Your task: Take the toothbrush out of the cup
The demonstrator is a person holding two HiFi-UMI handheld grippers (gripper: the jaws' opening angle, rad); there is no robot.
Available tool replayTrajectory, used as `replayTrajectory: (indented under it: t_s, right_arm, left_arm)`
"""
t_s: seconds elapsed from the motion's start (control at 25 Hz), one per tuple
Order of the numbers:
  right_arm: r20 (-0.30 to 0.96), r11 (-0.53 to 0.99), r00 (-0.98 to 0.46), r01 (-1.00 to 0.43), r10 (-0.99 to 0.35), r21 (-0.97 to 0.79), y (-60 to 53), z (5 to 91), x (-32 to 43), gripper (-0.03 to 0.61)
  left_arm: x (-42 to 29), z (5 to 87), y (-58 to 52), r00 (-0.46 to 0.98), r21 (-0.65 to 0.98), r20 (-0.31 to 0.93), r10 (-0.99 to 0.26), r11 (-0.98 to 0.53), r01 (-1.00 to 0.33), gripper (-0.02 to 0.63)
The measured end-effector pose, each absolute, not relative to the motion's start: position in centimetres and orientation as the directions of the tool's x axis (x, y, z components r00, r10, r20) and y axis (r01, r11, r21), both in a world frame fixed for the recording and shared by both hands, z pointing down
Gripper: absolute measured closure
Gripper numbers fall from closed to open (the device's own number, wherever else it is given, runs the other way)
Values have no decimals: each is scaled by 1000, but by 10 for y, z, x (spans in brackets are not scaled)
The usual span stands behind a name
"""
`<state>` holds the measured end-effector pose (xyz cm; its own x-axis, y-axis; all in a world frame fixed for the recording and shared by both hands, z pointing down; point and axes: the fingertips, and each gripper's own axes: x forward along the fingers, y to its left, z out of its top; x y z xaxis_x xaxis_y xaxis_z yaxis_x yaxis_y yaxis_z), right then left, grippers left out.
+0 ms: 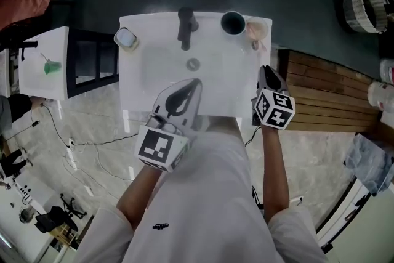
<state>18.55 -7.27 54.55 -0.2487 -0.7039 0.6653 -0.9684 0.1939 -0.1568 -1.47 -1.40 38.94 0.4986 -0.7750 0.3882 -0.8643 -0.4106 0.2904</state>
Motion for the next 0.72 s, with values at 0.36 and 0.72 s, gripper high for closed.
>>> replayTrajectory:
  t_s: [0.36,0.72]
  right_arm:
    - [580,228,-247,-968,-777,-106,-51,470,189,563]
    - [463,268,-271,-961,-844,-72,-24,403,179,563]
  left_arm:
    - [-23,365,-10,490,275,329,-807,-415,-867,612]
    - [-28,347,-5,492,248,283,-823,-433,-867,612]
